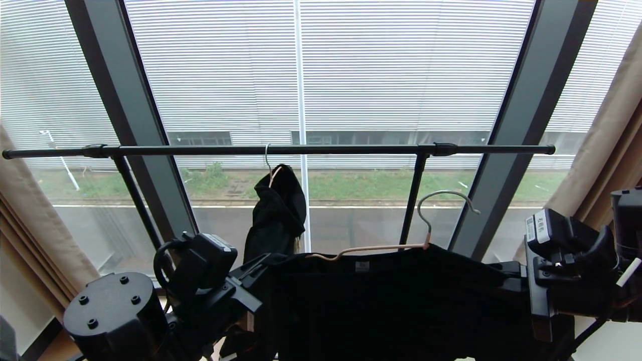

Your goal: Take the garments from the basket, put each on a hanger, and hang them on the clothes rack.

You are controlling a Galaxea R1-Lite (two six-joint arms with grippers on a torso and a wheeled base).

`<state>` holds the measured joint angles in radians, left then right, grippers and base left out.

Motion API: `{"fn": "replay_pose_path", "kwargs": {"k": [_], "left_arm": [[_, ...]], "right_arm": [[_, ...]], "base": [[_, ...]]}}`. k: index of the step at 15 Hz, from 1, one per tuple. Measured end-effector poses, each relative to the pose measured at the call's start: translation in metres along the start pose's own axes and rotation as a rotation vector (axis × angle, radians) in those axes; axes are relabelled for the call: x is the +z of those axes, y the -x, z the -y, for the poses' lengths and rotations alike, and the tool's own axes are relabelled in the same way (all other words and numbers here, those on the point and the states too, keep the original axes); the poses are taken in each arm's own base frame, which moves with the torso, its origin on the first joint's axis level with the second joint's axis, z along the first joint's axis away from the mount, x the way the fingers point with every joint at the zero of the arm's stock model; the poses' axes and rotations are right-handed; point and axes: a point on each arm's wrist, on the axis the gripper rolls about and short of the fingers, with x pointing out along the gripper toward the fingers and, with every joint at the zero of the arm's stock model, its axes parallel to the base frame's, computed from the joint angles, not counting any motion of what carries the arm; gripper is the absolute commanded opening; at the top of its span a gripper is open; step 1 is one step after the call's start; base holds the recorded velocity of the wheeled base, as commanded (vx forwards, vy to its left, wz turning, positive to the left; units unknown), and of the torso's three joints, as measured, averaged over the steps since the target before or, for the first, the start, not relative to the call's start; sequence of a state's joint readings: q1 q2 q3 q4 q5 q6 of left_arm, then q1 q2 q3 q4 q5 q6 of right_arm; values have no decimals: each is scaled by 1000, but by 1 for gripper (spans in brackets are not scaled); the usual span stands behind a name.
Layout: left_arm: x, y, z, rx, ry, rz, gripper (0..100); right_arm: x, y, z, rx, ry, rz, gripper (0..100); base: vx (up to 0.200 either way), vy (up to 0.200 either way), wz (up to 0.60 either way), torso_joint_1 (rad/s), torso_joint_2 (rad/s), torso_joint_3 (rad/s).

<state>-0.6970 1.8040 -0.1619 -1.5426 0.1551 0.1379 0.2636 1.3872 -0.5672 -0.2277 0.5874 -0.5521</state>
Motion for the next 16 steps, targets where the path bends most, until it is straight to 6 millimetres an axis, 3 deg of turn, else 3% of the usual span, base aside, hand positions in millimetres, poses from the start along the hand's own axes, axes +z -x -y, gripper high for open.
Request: {"fn": "replay_pose_path", "kwargs": {"k": [3,9,16], "left_arm": [[1,-1,5,-19,-3,4,0],[5,-1,18,-54,-5,24,0],[10,1,32,-112,-3,47,0]], "right_arm": [[3,-1,0,-36,17,-5,0],[0,-30,-11,29,54,-25,0],[-3,-49,-18,75,-5,-14,0]], "base": [[0,0,0,0,0,0],[0,0,0,0,0,0],[0,0,0,0,0,0]]}}
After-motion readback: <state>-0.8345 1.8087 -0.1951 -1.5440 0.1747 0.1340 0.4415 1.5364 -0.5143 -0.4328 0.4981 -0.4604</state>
